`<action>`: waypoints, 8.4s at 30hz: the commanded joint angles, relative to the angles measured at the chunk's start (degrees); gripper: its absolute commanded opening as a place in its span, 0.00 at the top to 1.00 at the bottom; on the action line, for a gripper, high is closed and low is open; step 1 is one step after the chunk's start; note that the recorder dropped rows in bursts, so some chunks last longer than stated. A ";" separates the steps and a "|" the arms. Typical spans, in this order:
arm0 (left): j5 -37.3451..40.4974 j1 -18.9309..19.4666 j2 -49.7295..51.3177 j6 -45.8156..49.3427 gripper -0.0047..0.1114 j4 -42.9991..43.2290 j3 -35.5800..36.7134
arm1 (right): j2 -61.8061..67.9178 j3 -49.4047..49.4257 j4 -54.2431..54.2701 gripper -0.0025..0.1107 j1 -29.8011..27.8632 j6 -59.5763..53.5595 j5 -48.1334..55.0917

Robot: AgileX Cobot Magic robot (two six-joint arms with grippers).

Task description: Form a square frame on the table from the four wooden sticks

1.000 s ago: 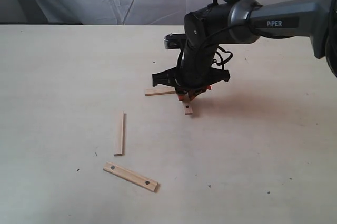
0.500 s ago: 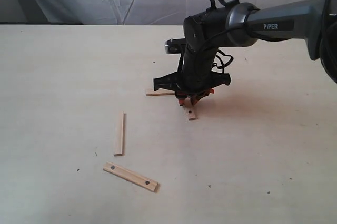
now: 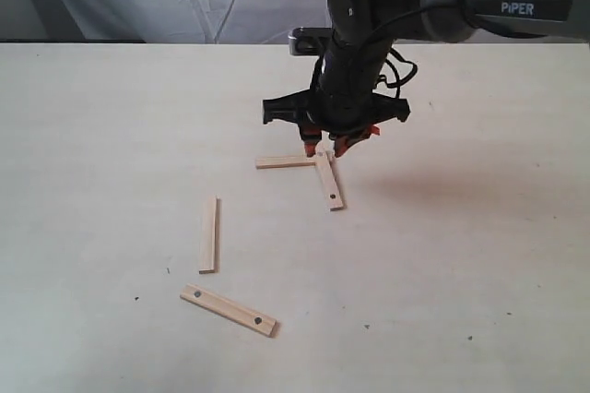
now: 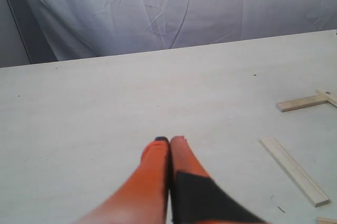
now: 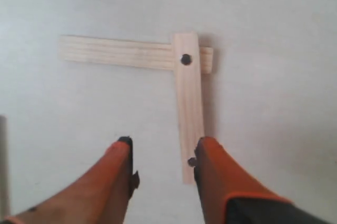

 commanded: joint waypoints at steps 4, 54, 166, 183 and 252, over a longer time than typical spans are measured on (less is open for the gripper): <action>-0.45 0.06 -0.25 -0.13 0.96 0.07 0.25 | -0.95 -0.09 3.80 0.63 8.50 -0.39 -3.23; -0.45 0.06 -0.25 -0.13 0.96 0.07 0.25 | 12.92 -8.25 -3.19 0.67 19.60 14.79 -2.21; 5.34 0.06 23.74 0.31 0.96 2.97 -29.58 | -43.05 38.34 2.97 0.98 -21.35 -16.75 -7.19; 24.42 -16.31 81.58 54.30 0.96 -17.73 -45.00 | -43.05 38.34 2.97 0.98 -21.35 -16.75 -8.73; 22.60 -30.47 117.95 50.72 0.96 -9.28 -83.87 | -43.70 35.07 4.08 0.98 -21.35 -17.26 -7.85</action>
